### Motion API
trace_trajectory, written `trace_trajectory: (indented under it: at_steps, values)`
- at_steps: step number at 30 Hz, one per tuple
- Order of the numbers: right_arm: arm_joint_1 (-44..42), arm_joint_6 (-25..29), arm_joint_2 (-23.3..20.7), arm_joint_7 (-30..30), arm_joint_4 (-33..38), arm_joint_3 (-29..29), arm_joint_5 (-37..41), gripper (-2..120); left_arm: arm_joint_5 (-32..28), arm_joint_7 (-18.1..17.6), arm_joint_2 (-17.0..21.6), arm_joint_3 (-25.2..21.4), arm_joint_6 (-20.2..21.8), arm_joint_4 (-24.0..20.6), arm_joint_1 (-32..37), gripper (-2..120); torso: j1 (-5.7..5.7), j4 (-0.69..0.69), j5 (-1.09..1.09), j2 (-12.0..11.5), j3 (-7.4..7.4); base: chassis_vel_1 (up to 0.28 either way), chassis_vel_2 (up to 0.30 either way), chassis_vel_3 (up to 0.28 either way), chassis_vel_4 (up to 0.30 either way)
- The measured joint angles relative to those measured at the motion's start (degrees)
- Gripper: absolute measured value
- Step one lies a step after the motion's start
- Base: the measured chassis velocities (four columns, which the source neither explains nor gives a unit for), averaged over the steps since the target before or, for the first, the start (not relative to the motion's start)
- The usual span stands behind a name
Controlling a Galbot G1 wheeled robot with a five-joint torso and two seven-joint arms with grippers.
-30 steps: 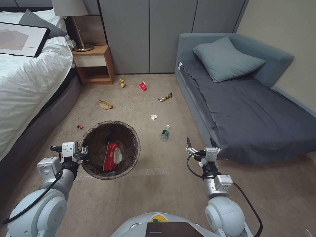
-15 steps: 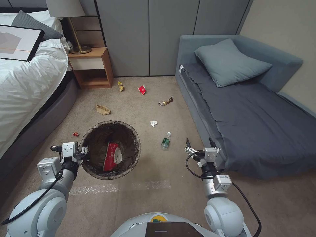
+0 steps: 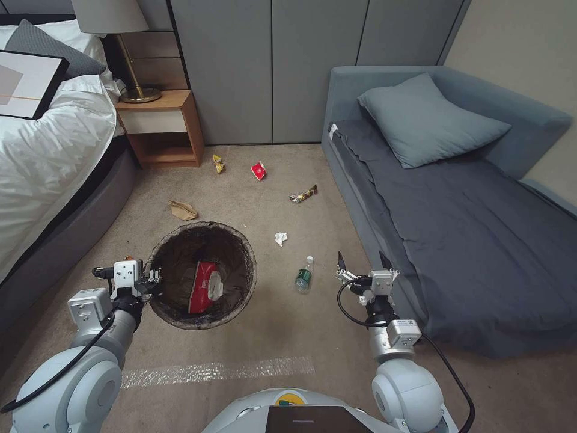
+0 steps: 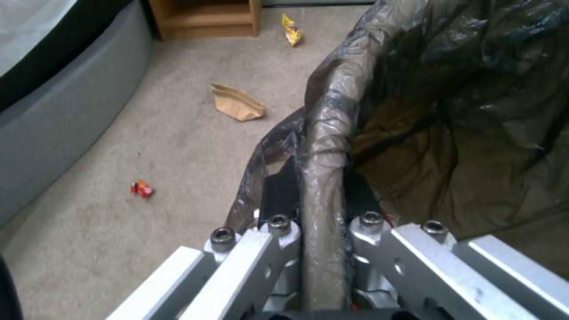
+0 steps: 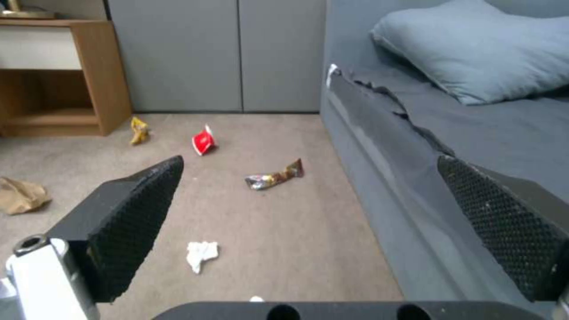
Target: Pick up the trash bin, then pick up the garbage from the floor and place it into the trash bin.
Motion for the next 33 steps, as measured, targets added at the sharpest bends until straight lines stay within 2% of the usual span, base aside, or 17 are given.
trace_trajectory:
  at_steps: [10, 13, 18, 23, 29, 33]
  values:
    - [0.79, -1.52, -0.67, 0.96, -0.17, -0.19, 1.16, 100, -0.06, -0.01, 0.04, -0.05, 0.01, 0.0, 0.05, 4, 0.01, -0.01, 0.0, 0.0, 0.0, -0.089, 0.094, 0.093, -0.095]
    - [3.28, -4.85, -1.97, 2.7, -1.11, -1.1, 4.92, 100, -0.21, -0.04, 0.11, -0.06, 0.05, -0.01, 0.26, 4, 0.0, 0.0, 0.0, 0.0, 0.0, 0.0, 0.0, 0.0, 0.0]
    - [6.07, -7.48, -2.97, 4.24, -3.5, -2.05, 8.04, 100, -0.32, -0.08, 0.18, -0.12, 0.05, -0.01, 0.47, 4, 0.0, 0.0, 0.0, 0.0, 0.0, 0.0, 0.0, 0.0, 0.0]
    - [11.86, -12.86, -5.22, 7.07, -7.84, -4.13, 17.2, 100, -0.77, -0.24, 0.61, -0.42, 0.12, -0.01, 0.9, 4, 0.0, 0.0, 0.0, 0.0, 0.0, 0.0, 0.0, 0.0, 0.0]
    - [15.21, -15.26, -6.62, 8.08, -11.16, -4.85, 23.37, 100, -1.02, -0.29, 1.1, -0.48, 0.16, -0.01, 0.88, 4, 0.0, 0.0, 0.0, 0.0, 0.0, 0.0, 0.0, 0.0, 0.0]
    - [19.42, -17.93, -7.85, 8.63, -16.58, -6.22, 29.36, 100, -1.11, -0.34, 1.15, -0.52, 0.18, 0.0, 0.9, 4, 0.0, -0.01, 0.0, 0.0, 0.0, 0.0, 0.0, 0.0, 0.0]
